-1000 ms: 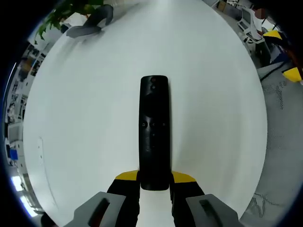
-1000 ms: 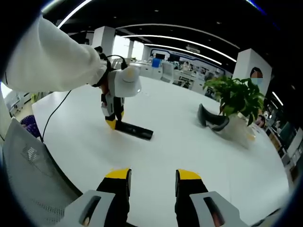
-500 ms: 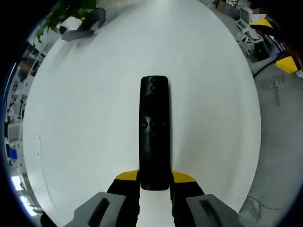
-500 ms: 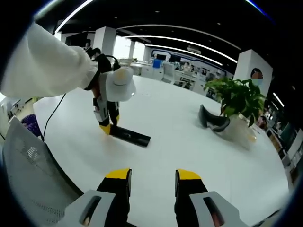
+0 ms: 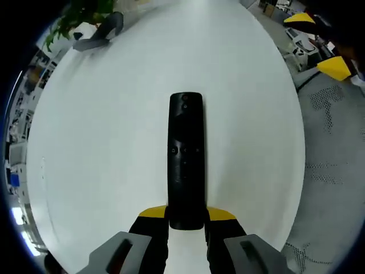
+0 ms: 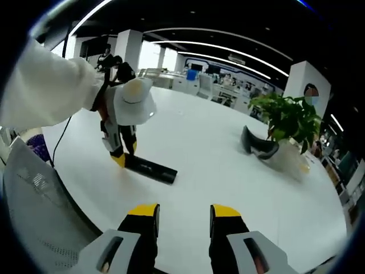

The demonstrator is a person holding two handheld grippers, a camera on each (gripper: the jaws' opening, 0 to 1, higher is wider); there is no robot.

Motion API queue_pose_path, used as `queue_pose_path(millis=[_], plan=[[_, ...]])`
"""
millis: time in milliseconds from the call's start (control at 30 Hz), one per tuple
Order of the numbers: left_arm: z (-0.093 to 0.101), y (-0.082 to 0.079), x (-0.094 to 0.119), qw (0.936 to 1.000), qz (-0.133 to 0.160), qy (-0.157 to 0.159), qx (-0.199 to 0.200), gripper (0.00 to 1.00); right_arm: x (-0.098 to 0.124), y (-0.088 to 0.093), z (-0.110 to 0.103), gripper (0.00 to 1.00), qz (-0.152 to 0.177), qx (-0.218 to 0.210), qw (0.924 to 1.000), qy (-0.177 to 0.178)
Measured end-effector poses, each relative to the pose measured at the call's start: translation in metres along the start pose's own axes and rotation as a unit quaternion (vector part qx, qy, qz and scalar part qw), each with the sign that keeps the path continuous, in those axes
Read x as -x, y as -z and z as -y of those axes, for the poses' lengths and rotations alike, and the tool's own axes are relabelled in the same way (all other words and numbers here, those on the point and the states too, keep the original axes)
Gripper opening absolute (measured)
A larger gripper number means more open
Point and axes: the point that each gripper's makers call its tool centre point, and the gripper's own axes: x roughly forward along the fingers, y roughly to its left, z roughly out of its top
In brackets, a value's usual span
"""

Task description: Press the specified remote control buttons in sequence, fully releasing each button before pressing the next.

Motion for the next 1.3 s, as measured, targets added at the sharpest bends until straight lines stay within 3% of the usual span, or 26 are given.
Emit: queue_pose_path(millis=[400, 767, 1067, 1300], plan=[[0.019, 0.002, 0.001, 0.9991, 0.027, -0.004, 0.031, 0.23, -0.001, 0.002, -0.003, 0.32, -0.008, 0.008, 0.9999, -0.004], [0.04, 0.002, 0.002, 0.9978, 0.057, -0.002, 0.034, 0.23, -0.001, 0.002, -0.001, 0.32, -0.008, 0.005, 1.0, 0.001], [0.062, 0.001, 0.004, 0.9946, 0.09, -0.002, 0.052, 0.23, -0.001, 0.002, -0.002, 0.27, -0.007, 0.004, 1.0, -0.003], [0.078, 0.001, 0.004, 0.9944, 0.095, 0.0, 0.045, 0.23, -0.001, 0.003, -0.004, 0.21, -0.011, 0.0, 0.9999, -0.011]])
